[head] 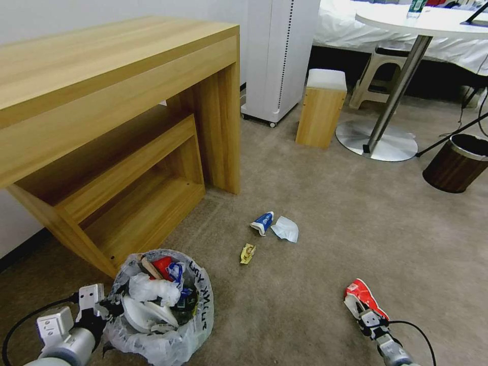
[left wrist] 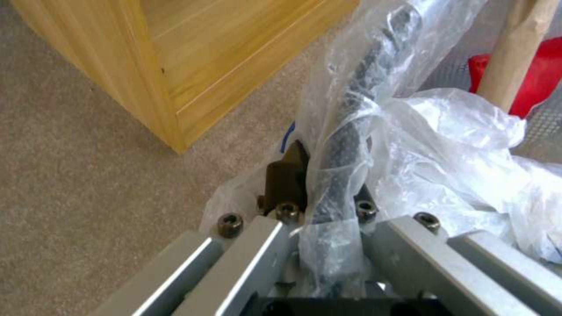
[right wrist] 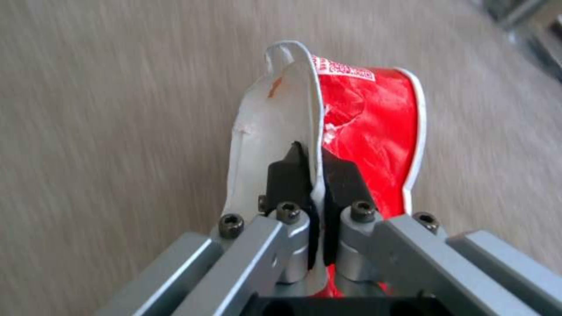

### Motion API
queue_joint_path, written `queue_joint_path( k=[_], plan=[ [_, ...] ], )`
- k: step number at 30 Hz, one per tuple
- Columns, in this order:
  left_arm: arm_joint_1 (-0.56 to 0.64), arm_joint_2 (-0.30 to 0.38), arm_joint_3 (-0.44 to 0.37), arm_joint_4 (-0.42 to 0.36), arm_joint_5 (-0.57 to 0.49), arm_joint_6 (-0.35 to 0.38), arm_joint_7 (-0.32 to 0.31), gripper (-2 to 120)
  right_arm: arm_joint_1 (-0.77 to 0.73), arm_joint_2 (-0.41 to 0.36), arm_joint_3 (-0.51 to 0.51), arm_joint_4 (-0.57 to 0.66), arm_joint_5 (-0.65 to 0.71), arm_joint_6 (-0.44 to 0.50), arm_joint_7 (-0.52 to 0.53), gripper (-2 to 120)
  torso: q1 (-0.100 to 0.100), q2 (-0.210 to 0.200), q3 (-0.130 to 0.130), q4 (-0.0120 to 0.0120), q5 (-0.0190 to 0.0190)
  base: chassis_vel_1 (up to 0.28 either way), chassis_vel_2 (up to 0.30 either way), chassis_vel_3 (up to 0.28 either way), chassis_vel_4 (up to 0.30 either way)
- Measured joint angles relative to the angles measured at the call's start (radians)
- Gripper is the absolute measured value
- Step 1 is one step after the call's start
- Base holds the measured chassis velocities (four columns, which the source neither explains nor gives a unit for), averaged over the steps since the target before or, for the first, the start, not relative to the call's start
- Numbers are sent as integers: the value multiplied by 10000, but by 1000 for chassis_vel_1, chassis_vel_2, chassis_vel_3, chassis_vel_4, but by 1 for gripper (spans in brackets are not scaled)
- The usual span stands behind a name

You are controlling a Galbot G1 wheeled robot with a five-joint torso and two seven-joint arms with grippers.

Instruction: Pick up the trash bin and place the garbage on the floor into it.

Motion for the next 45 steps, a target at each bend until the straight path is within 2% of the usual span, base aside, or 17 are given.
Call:
queue_joint_path(
  k=[1,4,5,8,9,11,13,17,19,25,29,30,31,33,34,37,45],
  plan=[
    [0,0,0,0,0,0,0,0,0,0,0,0,0,0,0,0,0,0,0,0,0,0,0,0,0],
    [-26,-10,-15,50,-1,0,3,0,57,-218,447,939,208,1346,-1039,0,-1,0,0,0,-1,0,0,0,0],
    [-26,-10,-15,50,-1,0,3,0,57,-218,447,939,208,1346,-1039,0,-1,0,0,0,-1,0,0,0,0],
    [-53,-56,6,83,18,0,3,0,249,-389,828,2245,547,2370,-2343,0,0,0,0,3,-4,0,0,0,0],
    [-53,-56,6,83,18,0,3,0,249,-389,828,2245,547,2370,-2343,0,0,0,0,3,-4,0,0,0,0],
    [-57,-93,16,83,30,-1,3,0,559,-399,869,2887,791,2898,-3281,0,0,0,0,1,-3,0,0,0,0],
    [-35,-129,16,64,61,-1,1,0,1063,-327,599,3322,968,3320,-3970,0,0,0,0,1,-2,0,0,0,0],
    [0,-164,14,20,89,0,-4,0,1806,-269,99,3844,1079,3622,-4509,0,0,0,1,2,1,0,0,0,0],
    [14,-179,10,-52,93,15,-16,0,2815,-273,-494,4599,1150,3644,-4997,0,0,-1,1,0,-2,0,0,0,0],
    [40,-240,9,-154,97,50,-36,0,4723,16,-2005,5360,1301,3485,-5159,0,0,0,1,3,-1,0,0,0,0],
    [80,-307,-12,-314,114,87,-65,0,6921,751,-3956,5901,2010,3052,-5124,0,0,0,1,3,-1,0,0,0,0],
    [80,-307,-12,-314,114,87,-65,0,6921,751,-3956,5901,2010,3052,-5124,0,0,0,1,3,-1,0,0,0,0],
    [95,-327,-31,-339,119,94,-76,0,7518,971,-4537,5966,2185,2973,-5041,0,0,-1,1,-3,-4,0,0,0,0],
    [116,-362,-46,-393,135,110,-79,0,8529,1452,-5496,6097,2474,2842,-4880,0,0,0,0,4,-2,0,0,0,0],
    [116,-362,-46,-393,135,110,-79,0,8529,1452,-5496,6097,2474,2842,-4880,0,0,0,0,4,-2,0,0,0,0],
    [125,-423,-58,-474,167,124,-88,0,9456,2120,-6596,6197,2865,2656,-4667,0,1,0,0,2,-3,0,0,0,0],
    [223,-498,-151,-605,196,130,-96,0,9909,2942,-7797,5994,3206,2484,-4323,0,1,0,0,0,-2,0,0,0,0]
  ],
)
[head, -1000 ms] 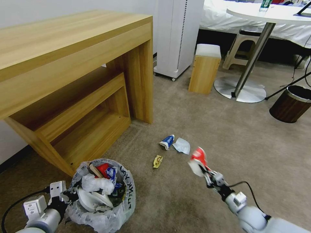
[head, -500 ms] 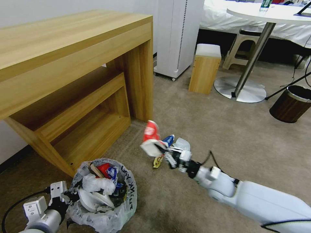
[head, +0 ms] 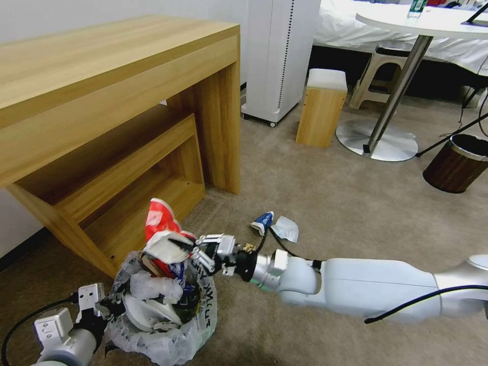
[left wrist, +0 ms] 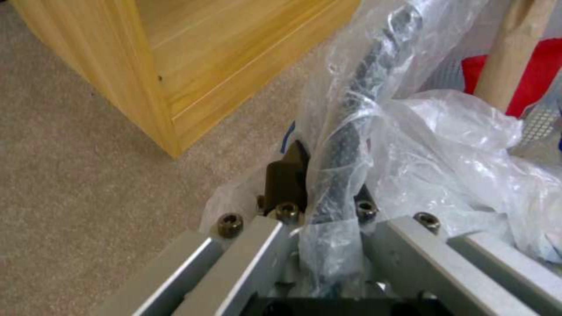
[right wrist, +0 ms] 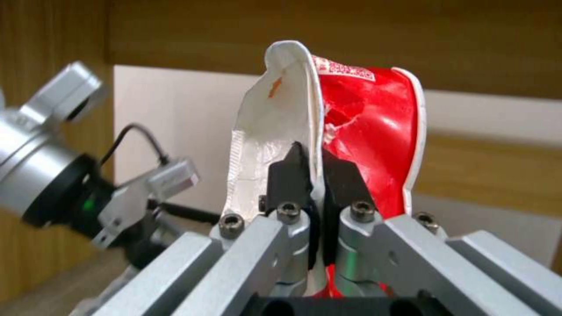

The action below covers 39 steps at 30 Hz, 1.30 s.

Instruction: Pick up the trash bin and place the garbage on the floor into it.

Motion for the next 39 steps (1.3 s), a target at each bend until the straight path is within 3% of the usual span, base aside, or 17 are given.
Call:
queue_joint_path(
  k=[18,39],
  plan=[
    [-12,-55,-17,44,9,-12,8,0,-527,1518,-802,-1425,-230,-23,151,0,0,0,0,2,1,0,0,0,0],
    [-143,17,10,293,-58,-51,24,0,-962,1136,-940,-2127,-648,85,126,0,-1,0,0,1,2,0,0,0,0]
  ],
)
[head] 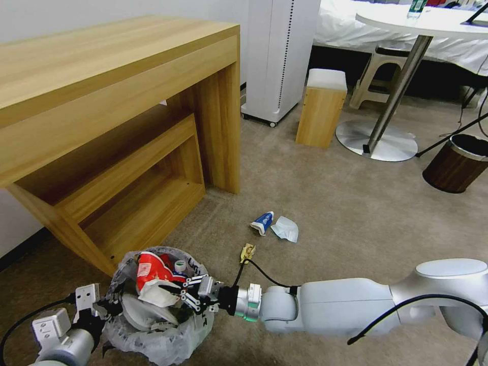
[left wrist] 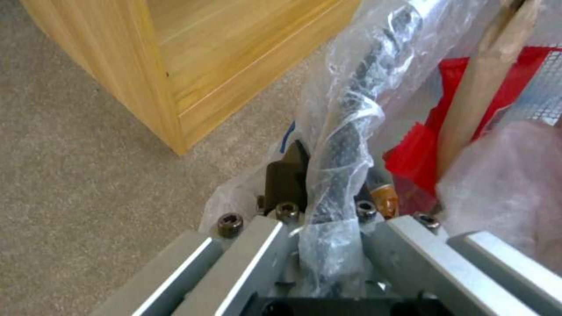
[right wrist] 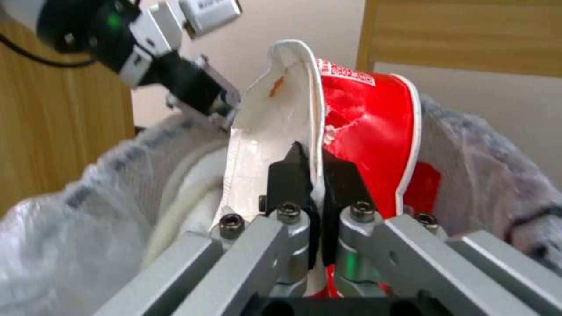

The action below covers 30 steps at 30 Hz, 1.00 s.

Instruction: Pick up the trash bin and place the garbage on the floor into it.

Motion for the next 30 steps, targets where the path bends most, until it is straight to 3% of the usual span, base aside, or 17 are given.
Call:
queue_joint_path(
  k=[7,10,20,23,30],
  plan=[
    [-4,14,1,18,-11,0,0,0,-106,-73,180,-15,-35,-17,47,11,0,0,0,1,0,0,0,0,0],
    [6,25,-3,21,-14,-1,2,0,-216,-183,340,198,-119,-69,199,30,1,0,0,1,0,0,0,0,0],
    [99,-8,-38,-52,10,6,3,0,-316,-353,1035,852,-105,-305,523,63,1,0,0,0,0,0,0,0,0],
    [115,-42,-72,-61,56,6,10,0,-468,-386,1847,1244,69,-535,945,78,0,0,0,2,0,0,0,0,0],
    [113,-74,-82,-70,95,2,20,0,-784,-603,3245,1786,639,-1041,1254,99,0,1,0,0,1,0,0,0,0]
  ],
)
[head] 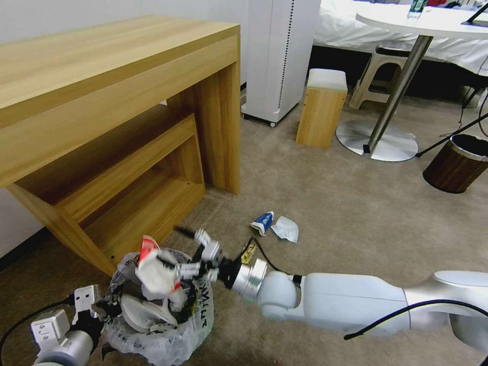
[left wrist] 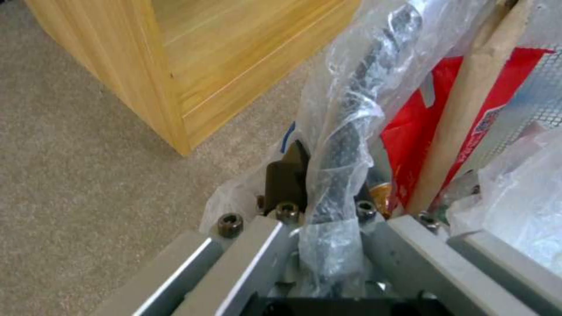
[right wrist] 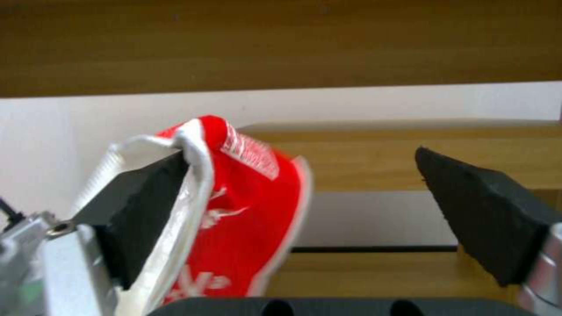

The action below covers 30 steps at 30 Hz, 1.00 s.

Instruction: Pick up the trash bin and place the garbage on the floor into it.

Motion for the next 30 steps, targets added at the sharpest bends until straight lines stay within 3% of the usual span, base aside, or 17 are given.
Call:
queue_joint_path(
  k=[8,16,30],
  plan=[
    [88,-110,-48,-147,33,-16,1,0,-197,-27,-286,-13,-290,5,15,100,0,0,0,0,0,0,0,0,0],
    [96,-276,-52,-303,104,-34,19,0,250,-133,-1691,-38,-457,54,22,100,0,0,0,1,-1,0,0,0,0],
    [109,-457,-81,-327,192,-36,19,0,449,-376,-2643,110,-635,98,-190,100,0,0,0,1,-1,0,0,0,0]
  ],
)
